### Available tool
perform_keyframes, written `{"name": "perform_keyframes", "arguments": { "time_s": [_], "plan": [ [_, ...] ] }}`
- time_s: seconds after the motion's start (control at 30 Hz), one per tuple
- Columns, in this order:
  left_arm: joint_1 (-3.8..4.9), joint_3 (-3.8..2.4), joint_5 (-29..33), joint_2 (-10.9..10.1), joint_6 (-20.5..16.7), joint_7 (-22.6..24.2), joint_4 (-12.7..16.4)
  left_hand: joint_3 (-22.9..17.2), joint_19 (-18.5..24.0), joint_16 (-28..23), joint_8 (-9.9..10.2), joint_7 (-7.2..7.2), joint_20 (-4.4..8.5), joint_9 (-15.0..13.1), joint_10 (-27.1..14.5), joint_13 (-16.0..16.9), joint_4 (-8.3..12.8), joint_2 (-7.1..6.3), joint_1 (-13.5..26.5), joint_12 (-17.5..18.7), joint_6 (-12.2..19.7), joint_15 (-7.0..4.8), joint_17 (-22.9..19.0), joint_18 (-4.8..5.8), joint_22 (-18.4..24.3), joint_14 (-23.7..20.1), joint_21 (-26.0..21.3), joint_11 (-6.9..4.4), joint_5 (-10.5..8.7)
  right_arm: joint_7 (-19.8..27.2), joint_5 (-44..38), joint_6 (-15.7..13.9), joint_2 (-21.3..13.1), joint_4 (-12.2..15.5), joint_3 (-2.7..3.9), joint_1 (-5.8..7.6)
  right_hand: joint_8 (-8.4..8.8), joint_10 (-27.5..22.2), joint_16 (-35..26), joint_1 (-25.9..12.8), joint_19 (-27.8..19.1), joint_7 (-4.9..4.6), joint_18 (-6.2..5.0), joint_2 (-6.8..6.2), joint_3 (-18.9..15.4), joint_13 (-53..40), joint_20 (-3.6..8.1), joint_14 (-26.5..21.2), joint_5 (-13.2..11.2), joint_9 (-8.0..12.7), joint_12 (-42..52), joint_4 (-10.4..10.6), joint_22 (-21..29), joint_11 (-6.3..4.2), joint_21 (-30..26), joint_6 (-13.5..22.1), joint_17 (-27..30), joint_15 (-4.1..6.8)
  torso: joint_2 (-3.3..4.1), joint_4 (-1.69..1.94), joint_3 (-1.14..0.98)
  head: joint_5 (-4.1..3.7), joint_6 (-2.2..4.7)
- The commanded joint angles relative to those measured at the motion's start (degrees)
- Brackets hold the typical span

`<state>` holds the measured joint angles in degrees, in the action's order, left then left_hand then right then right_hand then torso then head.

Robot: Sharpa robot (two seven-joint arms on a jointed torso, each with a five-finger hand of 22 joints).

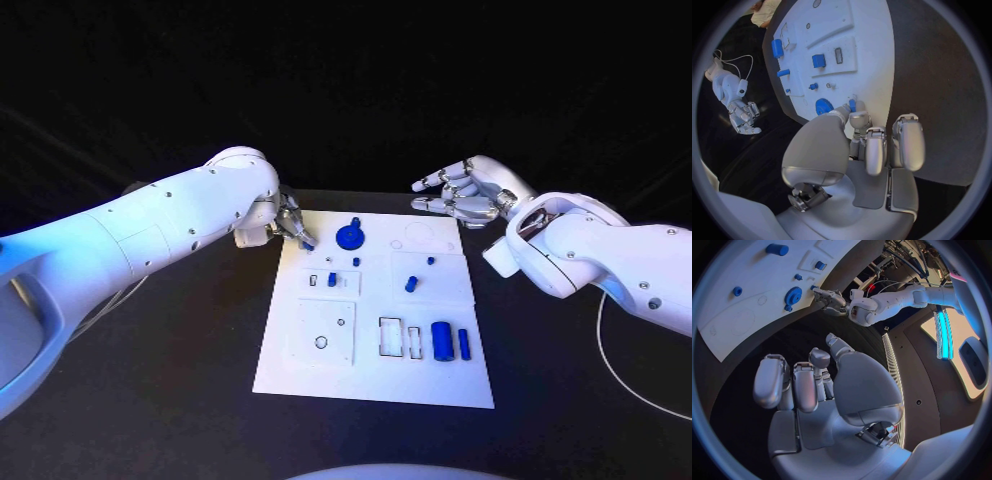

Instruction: Assemble the parts on the task board

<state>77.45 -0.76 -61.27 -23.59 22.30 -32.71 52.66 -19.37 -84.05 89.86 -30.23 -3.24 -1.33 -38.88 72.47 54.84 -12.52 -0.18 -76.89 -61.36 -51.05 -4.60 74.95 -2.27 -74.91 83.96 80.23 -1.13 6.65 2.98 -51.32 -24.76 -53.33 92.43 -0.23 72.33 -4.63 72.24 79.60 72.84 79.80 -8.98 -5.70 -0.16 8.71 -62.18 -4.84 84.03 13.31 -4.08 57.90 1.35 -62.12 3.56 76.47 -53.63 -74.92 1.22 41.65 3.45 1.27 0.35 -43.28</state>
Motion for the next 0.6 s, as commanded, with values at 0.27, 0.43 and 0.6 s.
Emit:
{"name": "perform_keyframes", "arguments": {
  "time_s": [0.27,0.43,0.6],
  "plan": [
    [-0.19,0.36,3.1,-4.2,-5.4,3.0,6.1,-16.9,-1.5,0.1,-1.7,-0.02,-0.32,-1.4,1.3,0.5,9.9,-4.18,4.6,-0.3,-0.5,0.03,15.1,-0.6,-4.4,6.0,-0.5,0.05,3.14,-0.3,0.0,1.0,-0.2,0.0,-0.06,0.0,-0.28,-0.3,-0.3,0.3,-0.5,0.18,0.43,0.56,0.1,0.0,0.12,2.9,0.2,-0.1,0.2,0.3,0.1,-0.08,-0.4,-0.4,-0.1,-0.11,-0.1,0.1,-0.04,0.2,0.19],
    [-0.3,0.47,3.0,-7.6,-9.2,4.7,11.5,-18.4,-1.6,0.1,-2.0,0.06,-0.25,-1.6,1.5,0.5,10.5,-4.7,5.6,-0.4,-0.7,-0.04,15.1,-0.59,-4.5,6.0,-0.5,-0.03,3.41,-0.4,0.0,1.2,-0.2,-0.1,-0.11,0.0,-0.28,-0.3,-0.3,0.3,-0.4,0.18,0.44,0.55,0.1,-0.1,0.12,2.9,0.3,-0.1,0.3,0.3,0.1,-0.07,-0.3,-0.4,-0.1,-0.11,-0.2,0.17,-0.18,0.46,0.24],
    [-1.49,0.6,2.2,-11.6,-12.9,7.0,17.8,-19.2,-1.7,0.1,-2.2,0.18,-0.19,-1.7,1.6,0.2,11.0,-5.17,6.1,-0.2,-1.0,-0.11,15.1,-0.53,-4.7,6.0,-0.3,-0.14,3.52,-0.4,0.1,1.3,-0.2,-0.3,-0.22,-0.01,-0.28,-0.3,-0.3,0.3,-0.4,0.18,0.44,0.55,0.1,-0.1,0.12,2.9,0.3,-0.1,0.3,0.3,0.1,-0.07,-0.3,-0.4,-0.1,-0.11,-0.33,0.48,-0.26,0.35,-0.18]
  ]
}}
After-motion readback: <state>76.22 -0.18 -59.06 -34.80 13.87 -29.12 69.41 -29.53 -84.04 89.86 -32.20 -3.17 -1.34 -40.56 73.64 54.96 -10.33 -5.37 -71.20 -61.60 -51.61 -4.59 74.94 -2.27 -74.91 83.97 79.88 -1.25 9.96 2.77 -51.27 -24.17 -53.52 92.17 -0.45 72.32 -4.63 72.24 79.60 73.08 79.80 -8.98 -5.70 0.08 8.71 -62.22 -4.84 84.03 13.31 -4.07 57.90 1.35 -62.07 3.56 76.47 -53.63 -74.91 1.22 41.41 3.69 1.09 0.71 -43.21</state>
